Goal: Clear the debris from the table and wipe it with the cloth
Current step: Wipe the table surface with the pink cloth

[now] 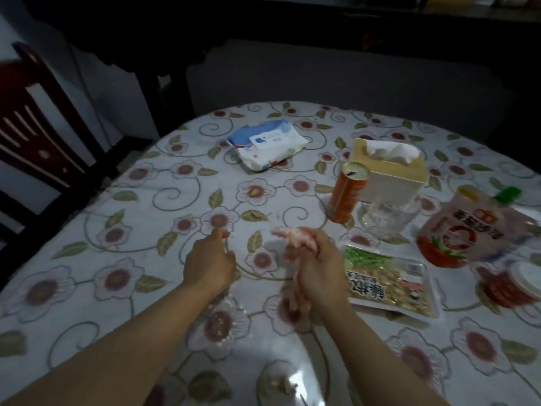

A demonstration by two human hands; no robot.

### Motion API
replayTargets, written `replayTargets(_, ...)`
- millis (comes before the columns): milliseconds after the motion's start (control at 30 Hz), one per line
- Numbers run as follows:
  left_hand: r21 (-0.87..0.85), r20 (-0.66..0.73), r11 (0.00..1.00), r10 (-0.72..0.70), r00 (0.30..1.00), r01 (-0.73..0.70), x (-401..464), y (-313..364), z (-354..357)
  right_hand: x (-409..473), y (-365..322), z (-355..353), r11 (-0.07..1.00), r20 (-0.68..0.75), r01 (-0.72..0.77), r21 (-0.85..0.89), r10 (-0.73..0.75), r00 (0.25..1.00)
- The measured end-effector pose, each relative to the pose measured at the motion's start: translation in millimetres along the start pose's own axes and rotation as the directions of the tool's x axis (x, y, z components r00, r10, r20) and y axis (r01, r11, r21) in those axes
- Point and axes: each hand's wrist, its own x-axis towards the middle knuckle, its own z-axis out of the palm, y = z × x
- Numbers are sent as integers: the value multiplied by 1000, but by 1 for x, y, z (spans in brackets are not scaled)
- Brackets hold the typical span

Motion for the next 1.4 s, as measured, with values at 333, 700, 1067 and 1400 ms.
replayTargets(333, 85, -157, 996, -3, 988, 17, 69, -48, -11, 107, 48, 54, 959, -358, -202, -199, 121, 926)
replayTargets(700, 18, -224, 998, 57, 973, -54, 81, -60, -20, 61, 26, 104, 891, 326, 348, -290, -250, 912)
replayTargets(1067, -251, -241, 963, 38, 970, -101, 104, -47, -35, 112, -7, 75, 993, 60, 46, -111, -40, 997)
replayTargets(1400, -109, -204, 994, 7, 979, -30, 140, -82, -44, 205, 41, 119, 874, -94, 64, -482, -125, 988)
